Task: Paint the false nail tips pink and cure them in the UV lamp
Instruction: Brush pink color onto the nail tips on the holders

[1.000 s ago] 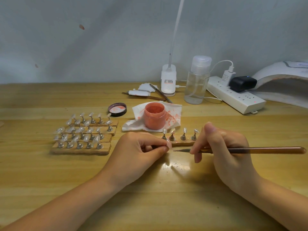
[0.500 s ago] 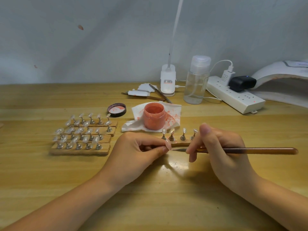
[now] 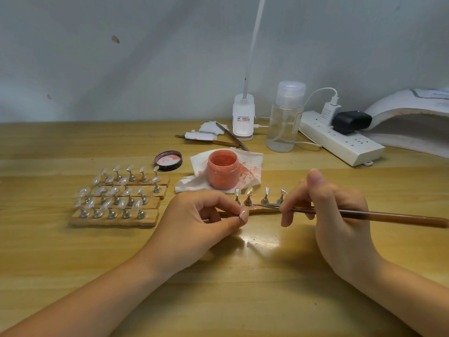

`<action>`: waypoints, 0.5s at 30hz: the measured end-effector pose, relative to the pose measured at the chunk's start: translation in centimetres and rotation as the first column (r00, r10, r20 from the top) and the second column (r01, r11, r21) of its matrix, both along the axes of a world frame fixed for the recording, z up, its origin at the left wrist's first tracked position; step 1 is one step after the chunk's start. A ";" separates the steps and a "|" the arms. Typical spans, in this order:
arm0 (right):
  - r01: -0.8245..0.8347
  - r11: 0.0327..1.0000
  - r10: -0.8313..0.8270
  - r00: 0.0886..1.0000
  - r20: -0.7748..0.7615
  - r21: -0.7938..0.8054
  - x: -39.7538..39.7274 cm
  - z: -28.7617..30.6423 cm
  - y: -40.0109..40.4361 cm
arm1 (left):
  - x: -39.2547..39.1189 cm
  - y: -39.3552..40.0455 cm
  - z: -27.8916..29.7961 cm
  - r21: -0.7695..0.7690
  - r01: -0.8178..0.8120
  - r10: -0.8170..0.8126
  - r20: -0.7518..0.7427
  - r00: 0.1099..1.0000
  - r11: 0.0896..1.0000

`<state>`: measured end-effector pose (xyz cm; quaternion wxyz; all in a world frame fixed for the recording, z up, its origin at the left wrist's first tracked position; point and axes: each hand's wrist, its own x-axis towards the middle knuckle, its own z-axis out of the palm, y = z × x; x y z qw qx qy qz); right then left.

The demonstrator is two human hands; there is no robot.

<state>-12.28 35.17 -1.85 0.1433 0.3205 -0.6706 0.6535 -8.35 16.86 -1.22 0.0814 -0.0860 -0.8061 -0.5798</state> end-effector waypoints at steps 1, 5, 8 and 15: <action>-0.005 1.000 0.005 1.000 -0.008 0.012 0.0 0.0 0.0 | 0.0 0.0 0.0 -0.008 -0.013 0.013 0.003 1.000 1.000; 0.002 0.996 0.005 0.998 -0.070 0.092 0.1 -0.1 -0.3 | 0.0 -0.1 -0.2 -0.026 -0.056 0.057 0.027 0.998 0.998; -0.003 0.994 0.010 0.998 -0.070 0.108 0.2 -0.1 -0.3 | 0.0 -0.1 -0.2 -0.014 -0.061 0.062 0.047 0.997 0.998; -0.012 0.985 0.034 0.991 -0.128 0.170 0.3 -0.1 -0.4 | 0.0 -0.1 0.0 -0.025 -0.060 0.061 0.039 0.997 0.998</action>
